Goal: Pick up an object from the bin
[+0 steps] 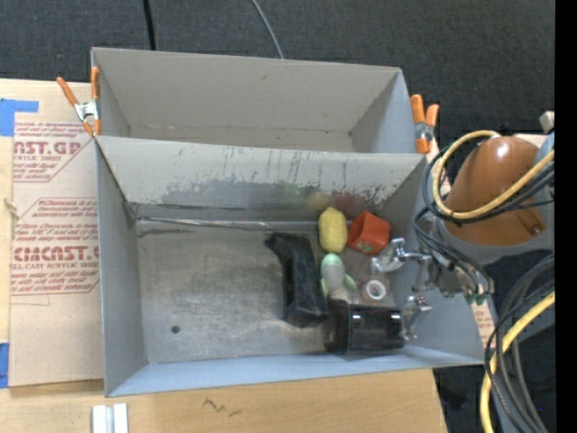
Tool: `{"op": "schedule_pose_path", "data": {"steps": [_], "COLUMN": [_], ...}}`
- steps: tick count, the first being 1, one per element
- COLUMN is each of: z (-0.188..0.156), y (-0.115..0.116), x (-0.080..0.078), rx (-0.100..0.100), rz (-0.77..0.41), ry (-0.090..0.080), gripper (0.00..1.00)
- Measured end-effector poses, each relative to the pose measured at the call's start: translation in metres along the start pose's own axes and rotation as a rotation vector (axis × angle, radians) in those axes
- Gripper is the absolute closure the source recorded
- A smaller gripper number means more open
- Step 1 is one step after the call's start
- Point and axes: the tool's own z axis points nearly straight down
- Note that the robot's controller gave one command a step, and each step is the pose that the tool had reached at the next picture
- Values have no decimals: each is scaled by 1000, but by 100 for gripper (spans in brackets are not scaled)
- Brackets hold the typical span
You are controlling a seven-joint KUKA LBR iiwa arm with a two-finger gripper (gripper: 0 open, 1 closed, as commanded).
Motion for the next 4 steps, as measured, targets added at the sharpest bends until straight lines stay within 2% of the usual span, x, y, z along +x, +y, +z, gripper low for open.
{"op": "schedule_pose_path", "data": {"steps": [1, 2, 3, 4], "z": [27, 37, 37, -9], "y": [11, 46, 46, 55], "x": [3, -3, -3, 3], "rx": [0, 20, 20, -4], "rz": [-210, -635, -635, -642], "ry": [-3, -23, -23, 0], "gripper": [0, 100, 100, 100]}}
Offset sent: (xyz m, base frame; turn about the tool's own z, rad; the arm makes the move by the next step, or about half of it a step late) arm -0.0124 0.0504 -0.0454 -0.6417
